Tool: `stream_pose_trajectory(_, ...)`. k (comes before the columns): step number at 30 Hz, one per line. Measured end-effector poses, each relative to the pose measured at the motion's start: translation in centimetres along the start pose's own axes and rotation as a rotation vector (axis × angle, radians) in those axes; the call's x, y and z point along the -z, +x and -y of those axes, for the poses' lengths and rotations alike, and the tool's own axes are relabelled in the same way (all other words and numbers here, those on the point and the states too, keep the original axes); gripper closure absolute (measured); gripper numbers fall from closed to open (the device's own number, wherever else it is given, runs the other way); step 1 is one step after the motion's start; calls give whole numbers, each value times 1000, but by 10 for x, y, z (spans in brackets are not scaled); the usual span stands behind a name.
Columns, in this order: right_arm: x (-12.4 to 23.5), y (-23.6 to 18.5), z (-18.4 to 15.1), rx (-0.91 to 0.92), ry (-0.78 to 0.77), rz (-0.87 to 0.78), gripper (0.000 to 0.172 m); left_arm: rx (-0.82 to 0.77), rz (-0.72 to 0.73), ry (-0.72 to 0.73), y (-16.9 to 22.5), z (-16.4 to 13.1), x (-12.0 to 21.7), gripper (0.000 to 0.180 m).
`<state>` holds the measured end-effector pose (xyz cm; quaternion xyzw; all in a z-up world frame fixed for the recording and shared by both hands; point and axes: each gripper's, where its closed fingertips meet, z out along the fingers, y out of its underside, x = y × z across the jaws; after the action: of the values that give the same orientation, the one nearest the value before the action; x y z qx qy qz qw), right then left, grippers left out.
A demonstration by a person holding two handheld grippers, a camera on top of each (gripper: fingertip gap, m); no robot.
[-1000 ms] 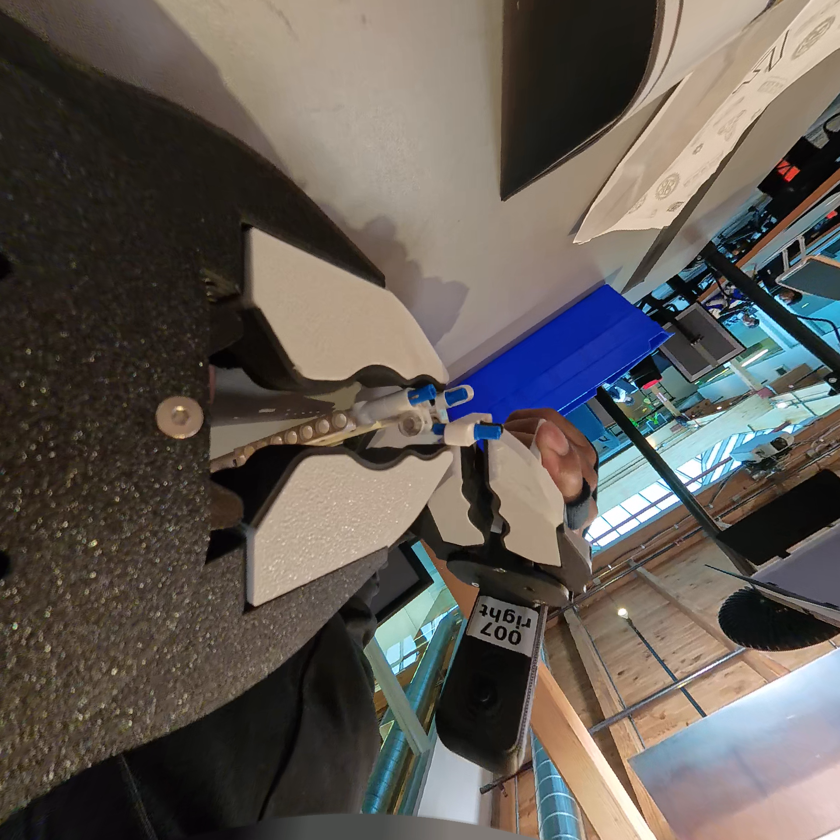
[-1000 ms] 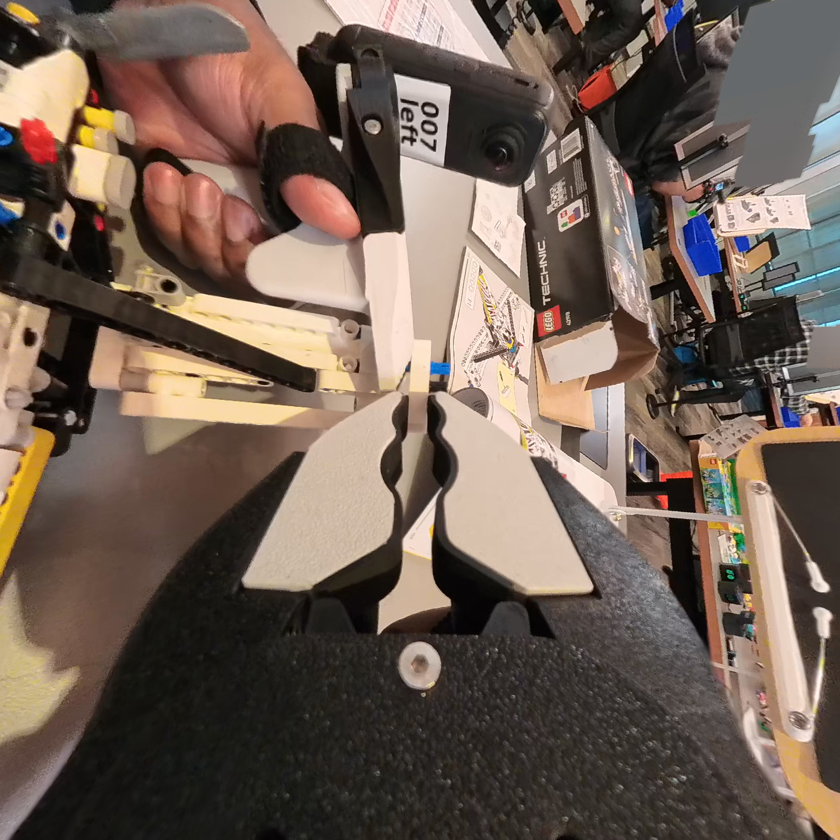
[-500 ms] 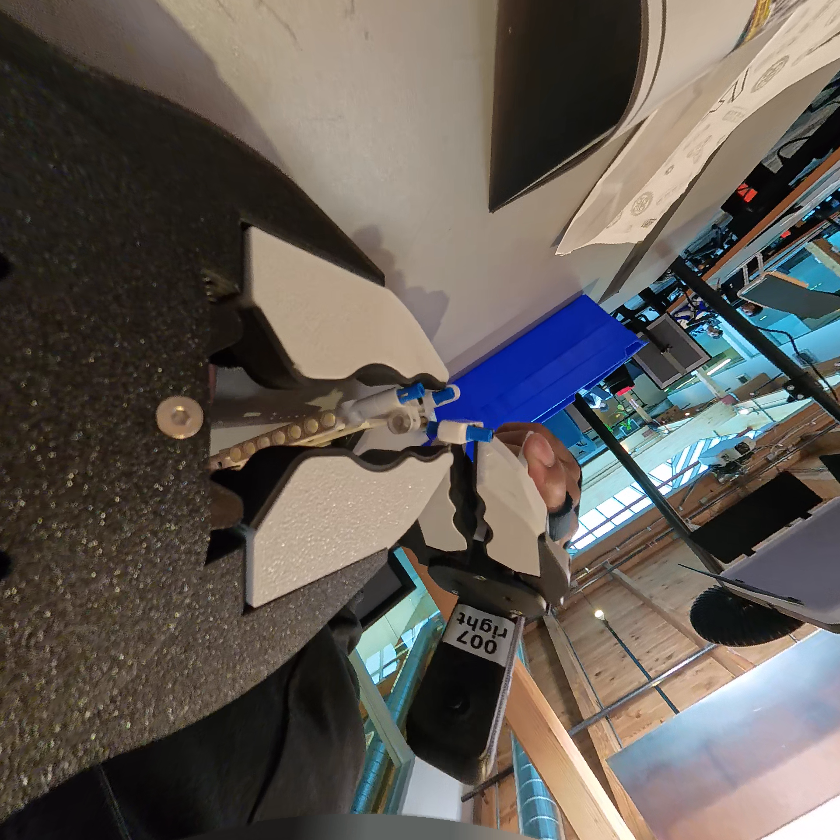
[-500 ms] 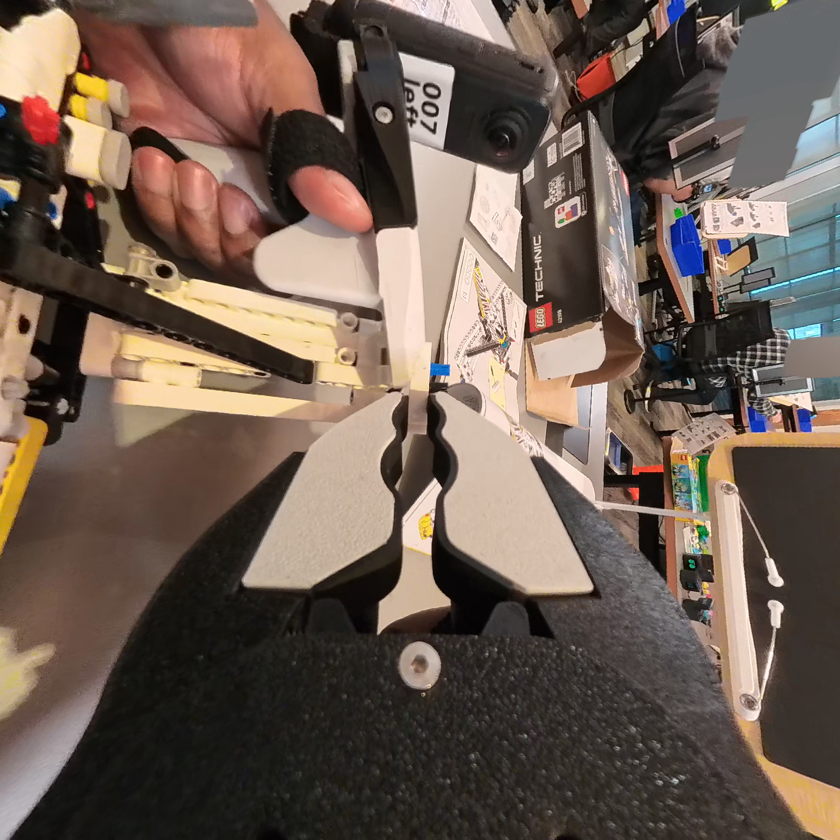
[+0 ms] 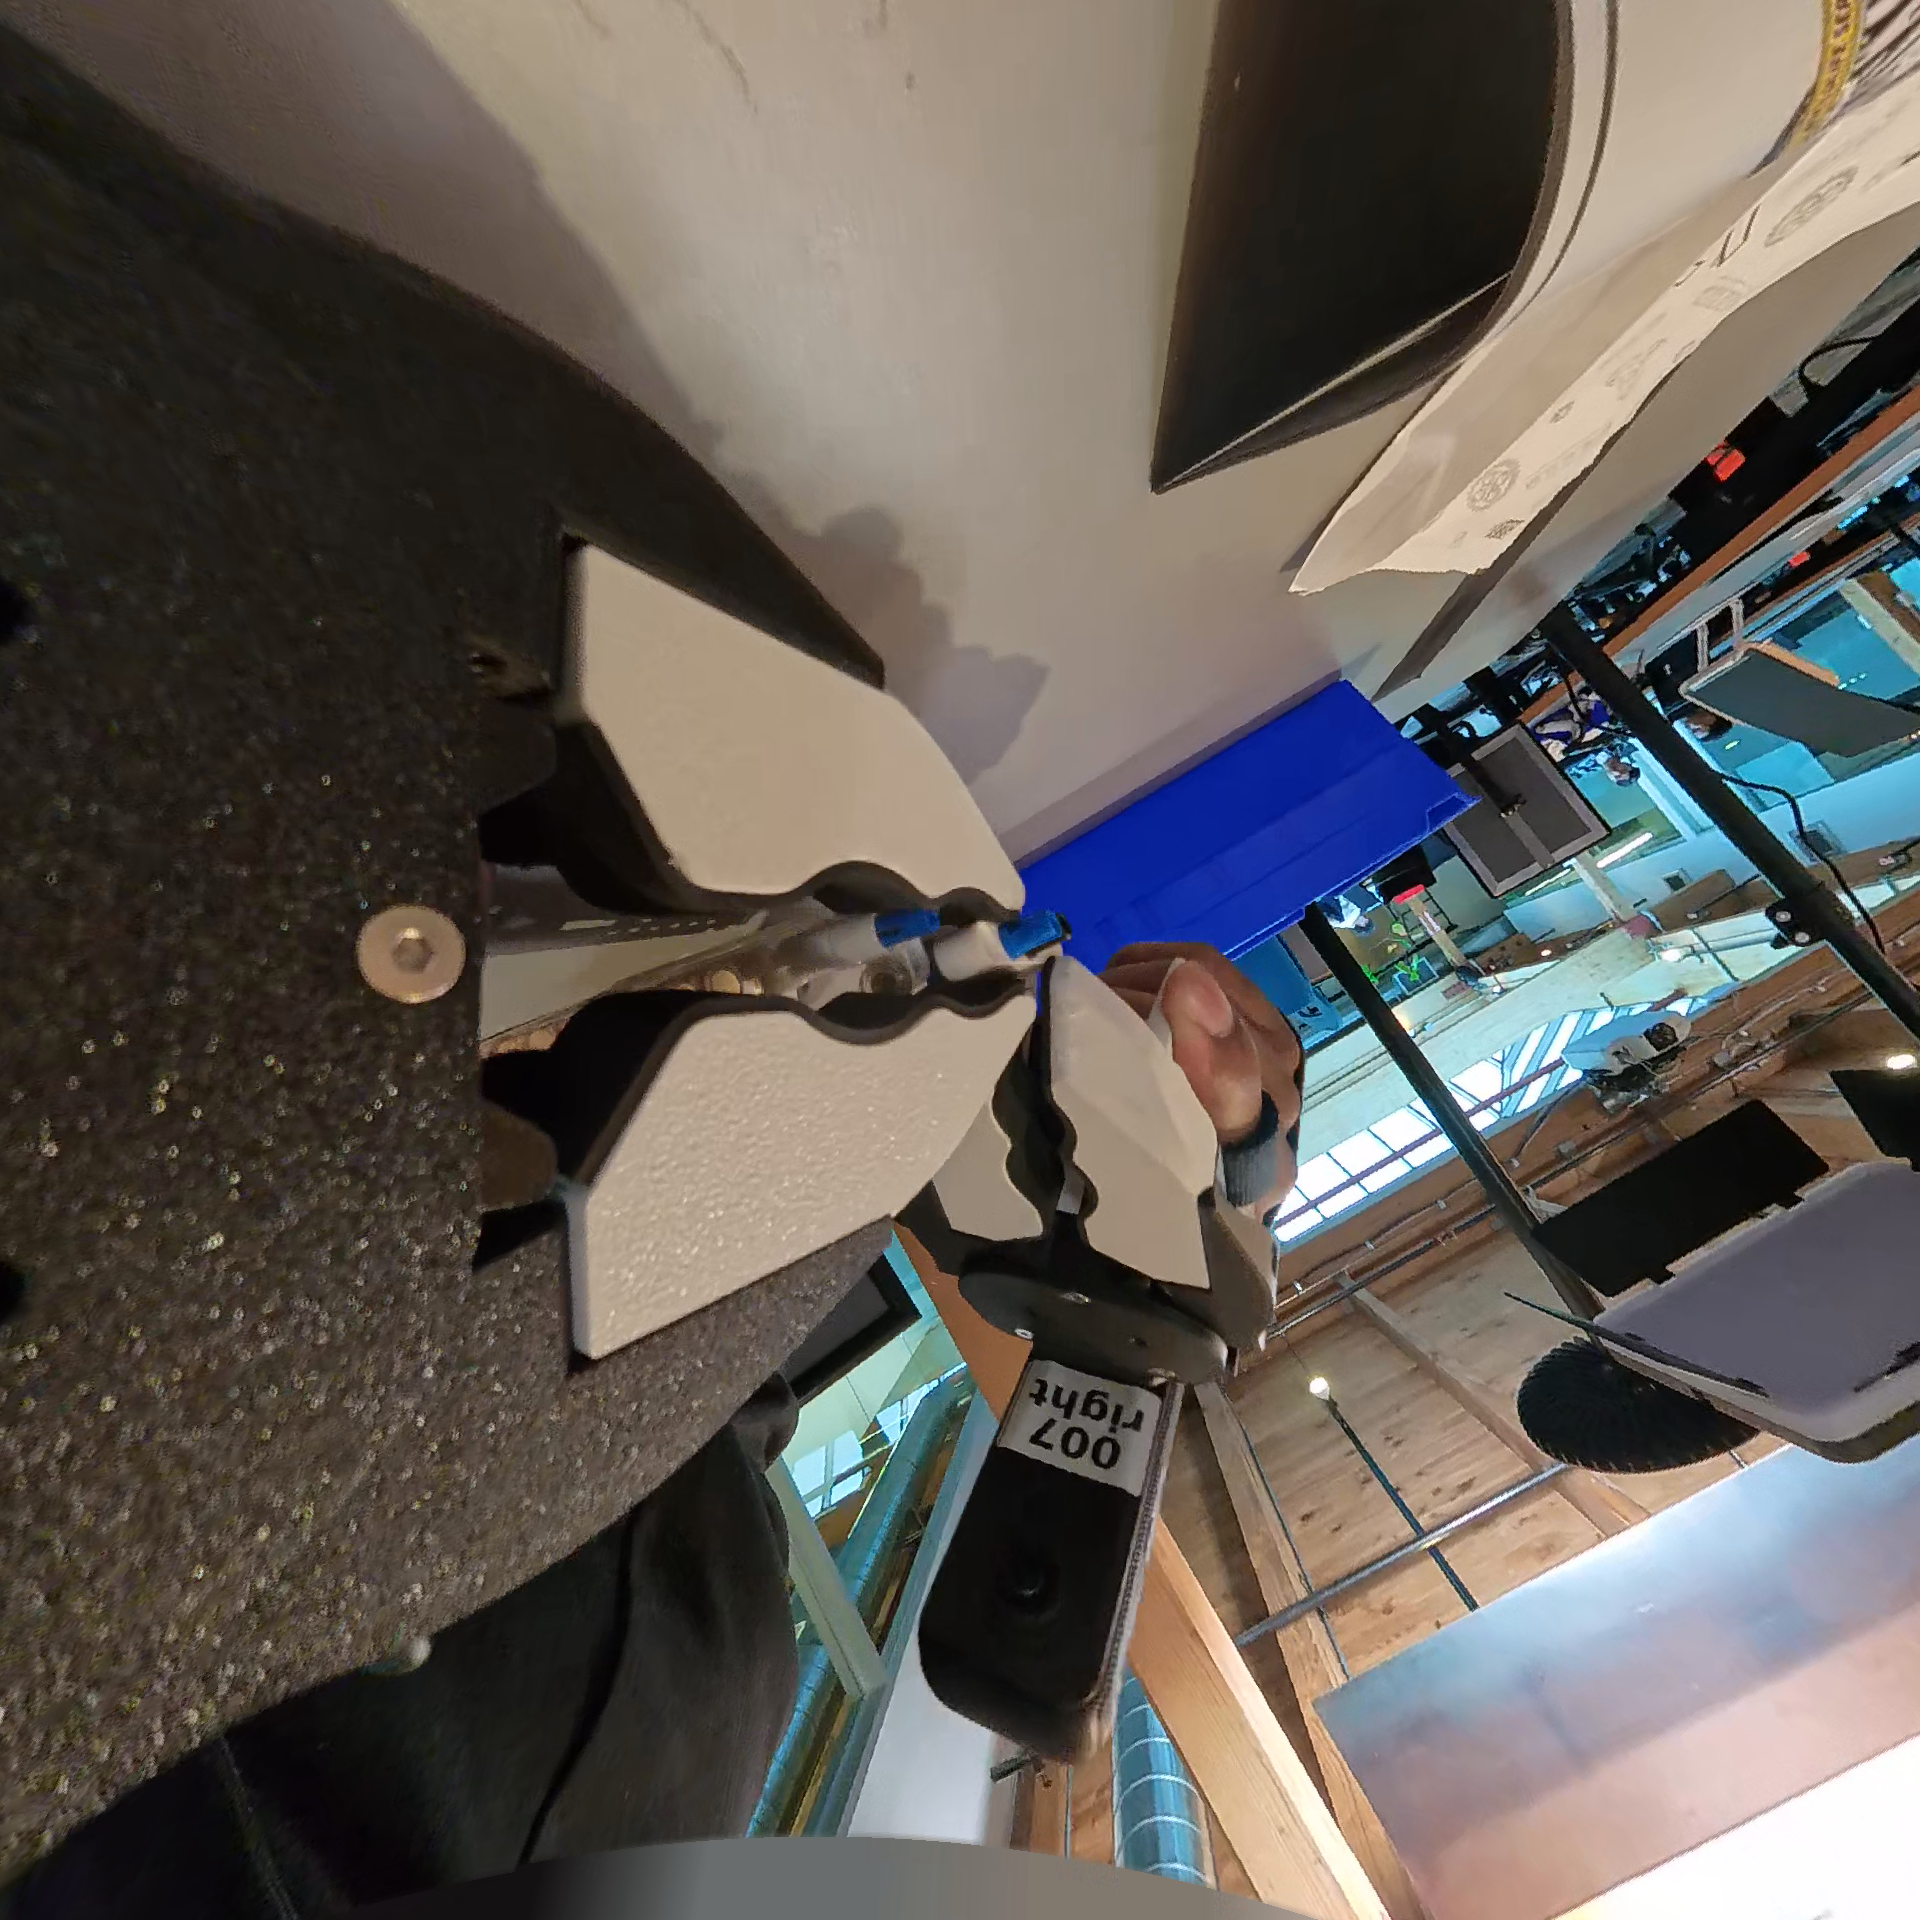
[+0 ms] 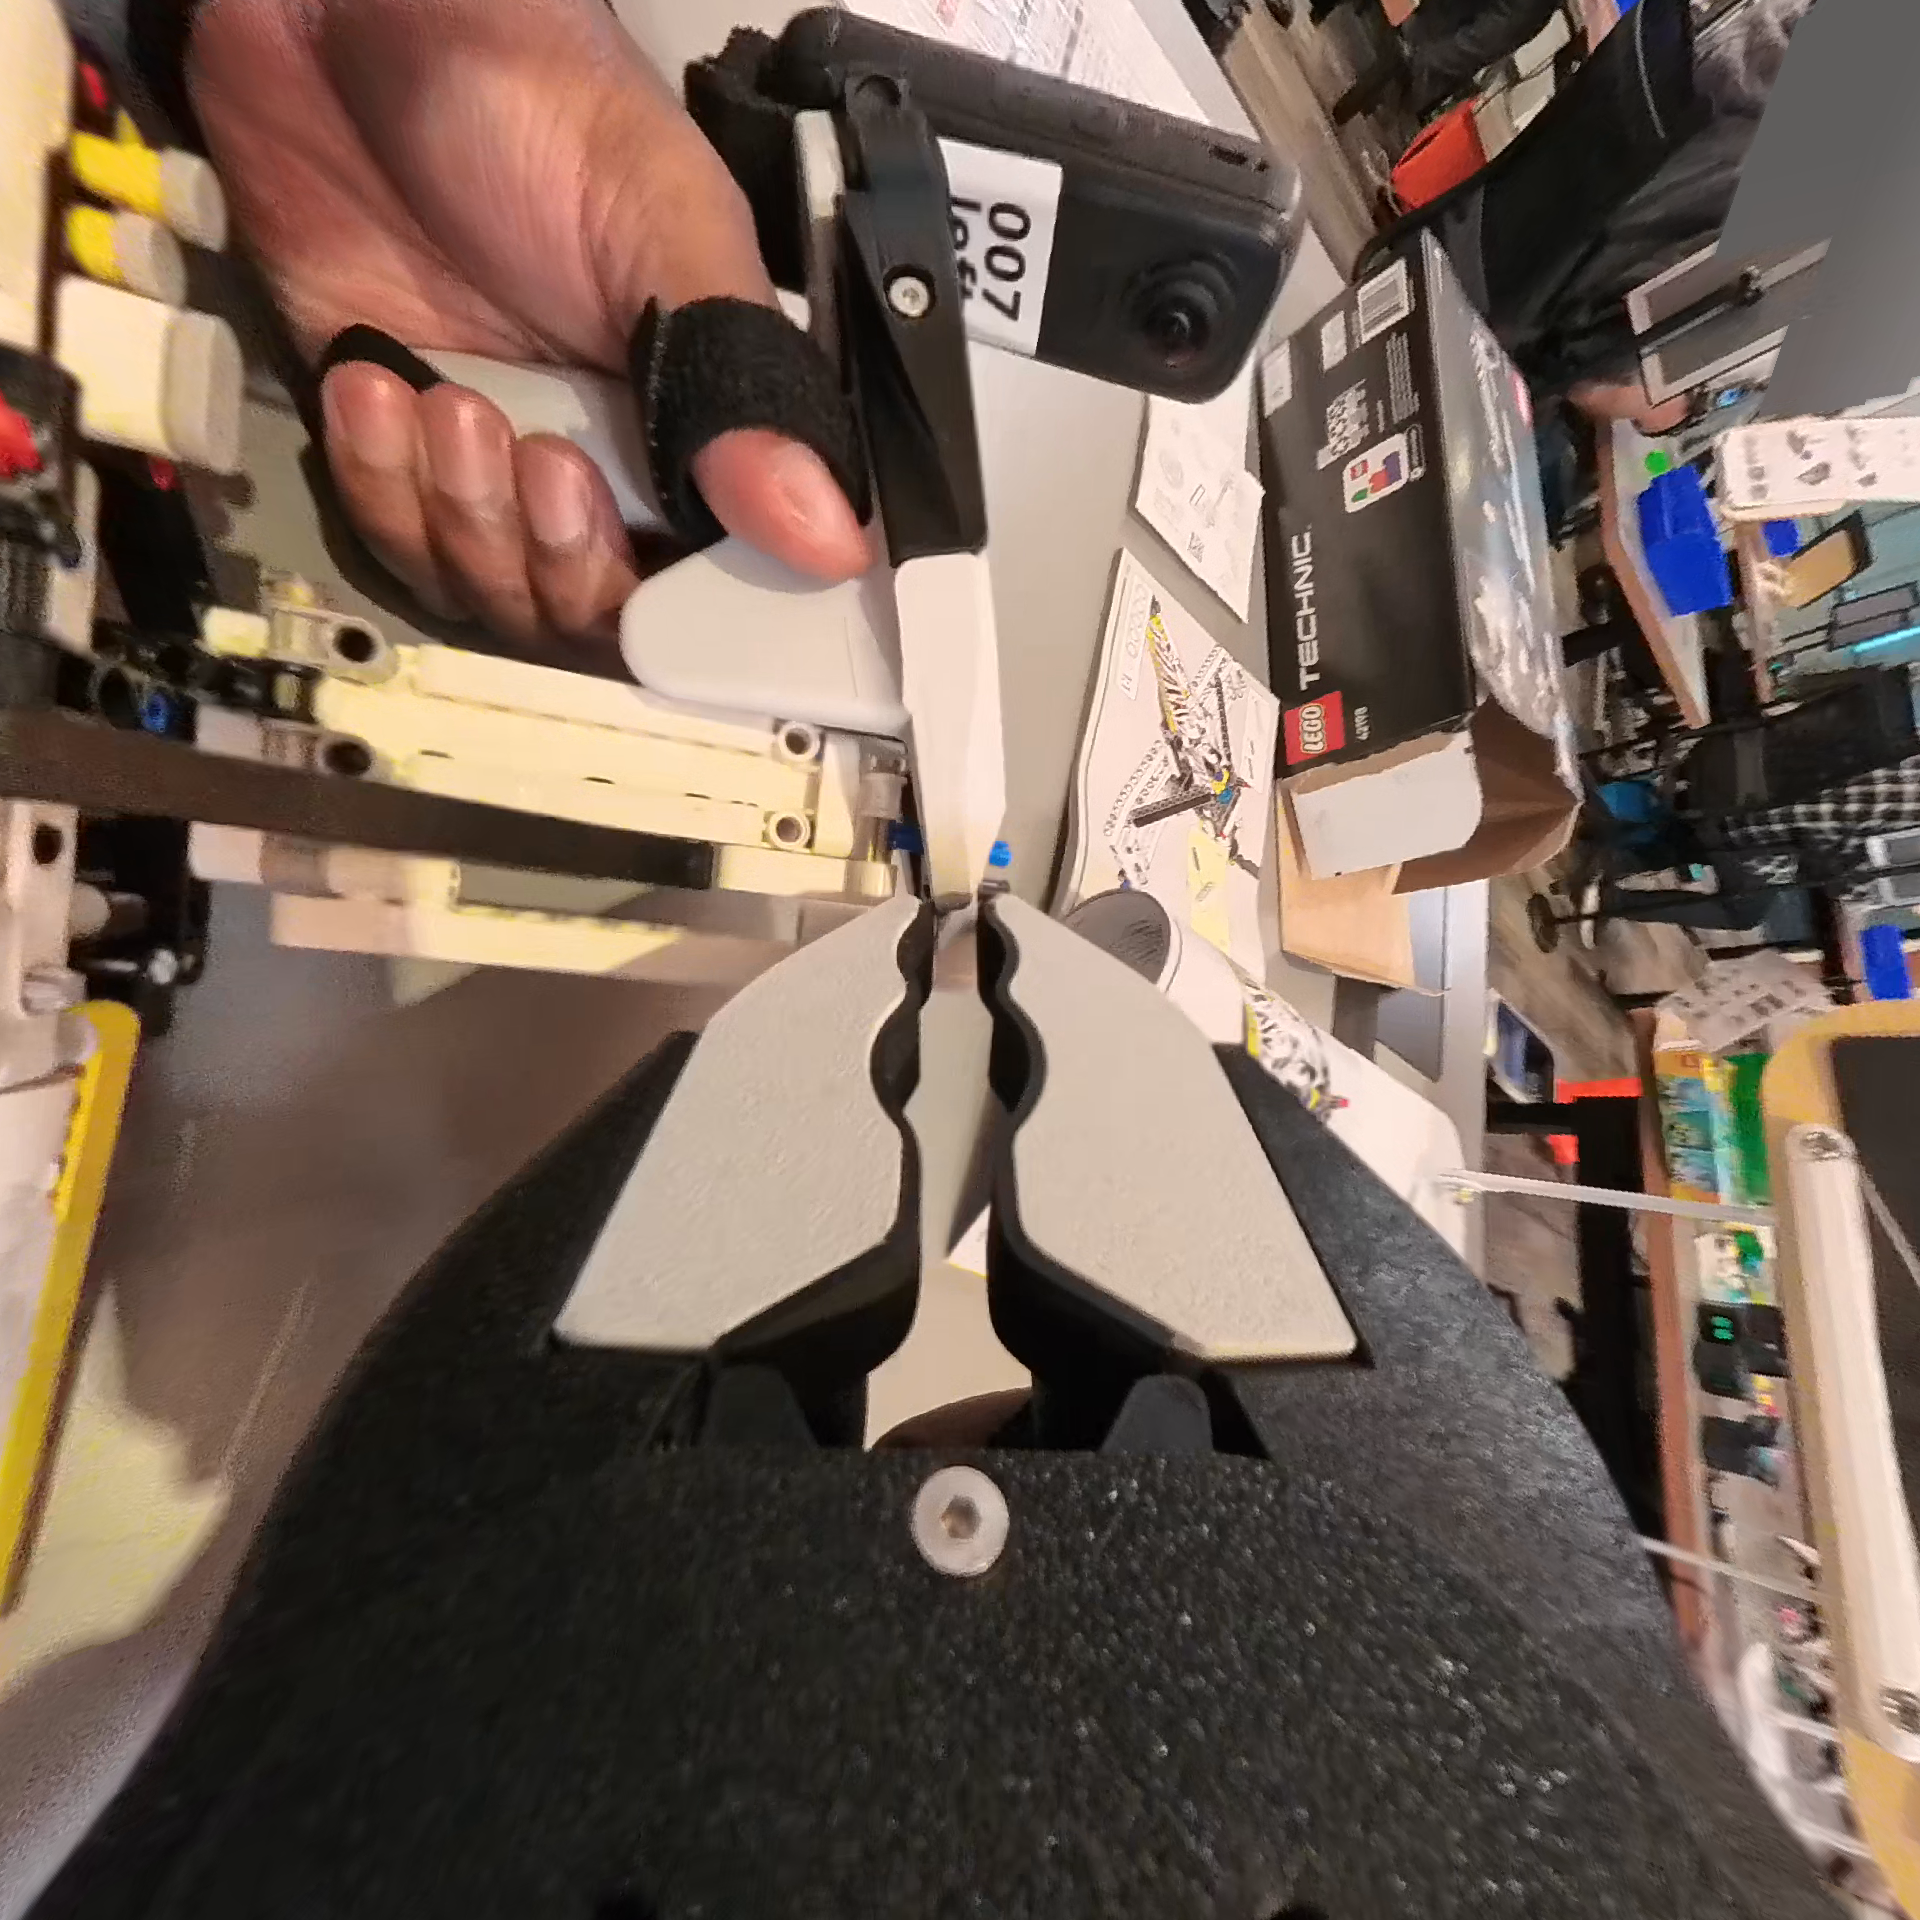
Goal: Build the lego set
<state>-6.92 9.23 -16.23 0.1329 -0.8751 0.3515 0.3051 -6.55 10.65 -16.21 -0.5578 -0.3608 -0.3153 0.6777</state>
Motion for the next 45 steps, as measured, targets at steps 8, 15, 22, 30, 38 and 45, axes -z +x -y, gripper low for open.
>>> stream_pose_trajectory(8,-8,-6,-30,-391,25,149,148,56,46,-27,-10,-3,1,172)
stream_pose_trajectory(15,5,-14,-27,-1106,354,537,129,75,8,-17,-6,-1,2,172)
stream_pose_trajectory(22,-5,-47,-13,-1307,354,846,123,93,-86,-11,4,1,2,173)
stream_pose_trajectory(30,7,-32,18,-1452,613,984,128,64,-176,-24,15,2,0,173)
stream_pose_trajectory(38,2,-29,26,-1596,666,1044,145,77,-242,-28,23,1,0,173)
stream_pose_trajectory(45,5,-28,26,-1602,687,1064,145,100,-288,-35,28,0,1,173)
